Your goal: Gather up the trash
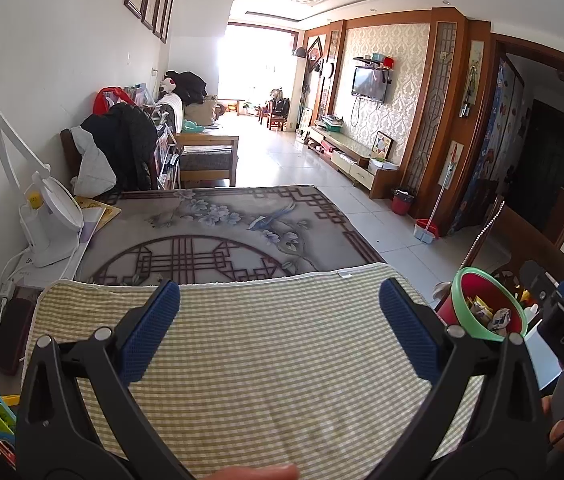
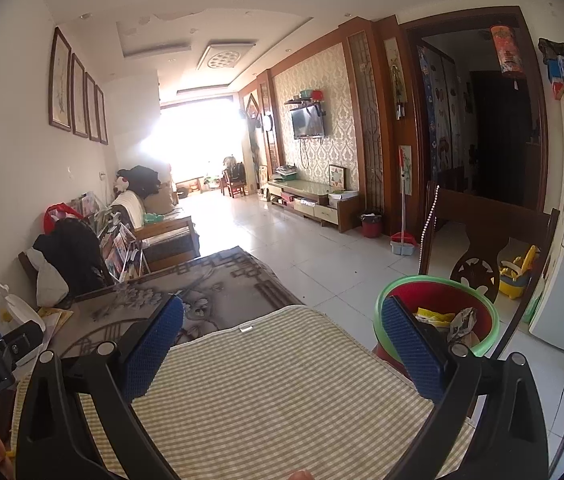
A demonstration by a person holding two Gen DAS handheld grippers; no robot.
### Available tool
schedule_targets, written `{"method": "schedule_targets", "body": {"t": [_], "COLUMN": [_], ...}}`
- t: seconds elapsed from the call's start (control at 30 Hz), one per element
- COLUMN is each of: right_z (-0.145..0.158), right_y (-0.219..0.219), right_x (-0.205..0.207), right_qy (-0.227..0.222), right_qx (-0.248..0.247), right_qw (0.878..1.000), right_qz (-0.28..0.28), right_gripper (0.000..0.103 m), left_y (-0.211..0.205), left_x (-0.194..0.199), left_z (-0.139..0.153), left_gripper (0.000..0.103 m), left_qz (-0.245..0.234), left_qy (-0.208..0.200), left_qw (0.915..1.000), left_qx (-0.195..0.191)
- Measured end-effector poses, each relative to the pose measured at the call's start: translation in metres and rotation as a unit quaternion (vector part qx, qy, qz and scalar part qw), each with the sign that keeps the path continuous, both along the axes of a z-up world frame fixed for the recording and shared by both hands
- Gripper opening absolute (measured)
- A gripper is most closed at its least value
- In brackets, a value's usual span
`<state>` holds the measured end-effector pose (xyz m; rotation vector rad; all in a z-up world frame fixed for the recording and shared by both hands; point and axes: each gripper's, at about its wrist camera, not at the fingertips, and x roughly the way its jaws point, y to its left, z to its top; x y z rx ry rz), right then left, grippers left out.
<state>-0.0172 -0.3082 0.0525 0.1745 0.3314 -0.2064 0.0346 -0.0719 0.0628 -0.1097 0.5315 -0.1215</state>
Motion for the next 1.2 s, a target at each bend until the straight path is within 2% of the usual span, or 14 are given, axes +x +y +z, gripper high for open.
{"method": "schedule_targets", "body": {"t": [0.7,1.2], "right_z": [-0.003,-0.015], "right_y": [0.001,-0.001], "right_x": [0.002,0.020], "right_qy": [0.007,0.027], "right_qx": [-0.003,-0.003], "right_qw": [1.000,0.999], "right_qz": [0.006,0.017], "right_gripper": [0.096,0.096], "left_y": [0.003,0.003], "left_x": [0.000,0.018], "left_z": [-0.007,-0.016], "left_gripper": [0.098,0.098], "left_qz": [0.001,0.003], "left_qy": [0.006,0.033], "left_qw": [1.0000,0.9995], "left_qx": [-0.002,-0.002]}}
